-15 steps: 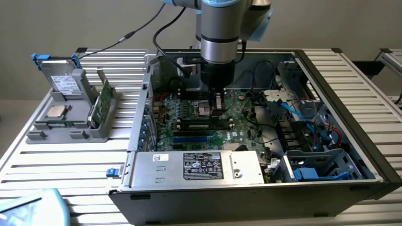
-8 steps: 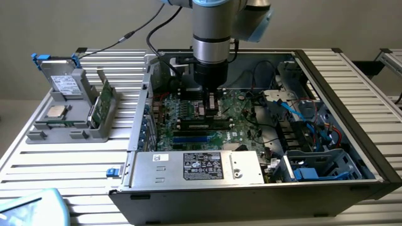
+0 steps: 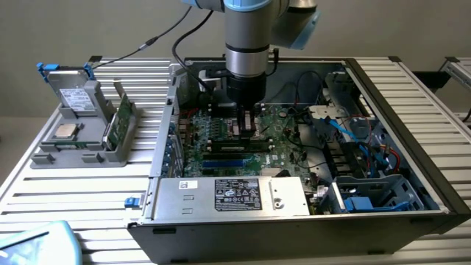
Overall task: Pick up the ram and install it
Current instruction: 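Press down the ram until it locks into place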
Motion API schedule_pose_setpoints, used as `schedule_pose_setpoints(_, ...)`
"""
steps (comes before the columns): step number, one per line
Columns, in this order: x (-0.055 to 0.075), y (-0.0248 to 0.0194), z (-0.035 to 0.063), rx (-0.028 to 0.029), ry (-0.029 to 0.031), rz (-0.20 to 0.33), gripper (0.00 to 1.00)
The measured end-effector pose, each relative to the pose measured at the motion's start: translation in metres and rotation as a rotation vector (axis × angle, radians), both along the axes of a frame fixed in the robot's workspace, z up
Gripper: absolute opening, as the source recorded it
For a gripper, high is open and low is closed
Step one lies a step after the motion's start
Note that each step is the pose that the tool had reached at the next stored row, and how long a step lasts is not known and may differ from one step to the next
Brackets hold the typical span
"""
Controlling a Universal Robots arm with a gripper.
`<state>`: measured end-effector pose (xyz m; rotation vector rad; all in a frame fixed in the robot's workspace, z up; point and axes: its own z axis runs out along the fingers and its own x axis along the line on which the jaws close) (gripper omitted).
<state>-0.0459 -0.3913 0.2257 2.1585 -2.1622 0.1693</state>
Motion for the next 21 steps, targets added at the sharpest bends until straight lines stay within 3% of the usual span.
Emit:
schedule_pose_setpoints(8, -0.001, 0.0019, -0.0020, 0.0012, -0.0020, 0.000, 0.11)
schedule_pose_setpoints(16, -0.002, 0.0015, 0.0199, 0.0036, -0.0025, 0.000, 0.11)
schedule_pose_setpoints(18, -0.002, 0.0003, 0.0217, 0.0073, -0.0027, 0.000, 0.11)
schedule_pose_setpoints(21, -0.002, 0.0001, 0.0218, 0.0078, -0.0026, 0.000, 0.11)
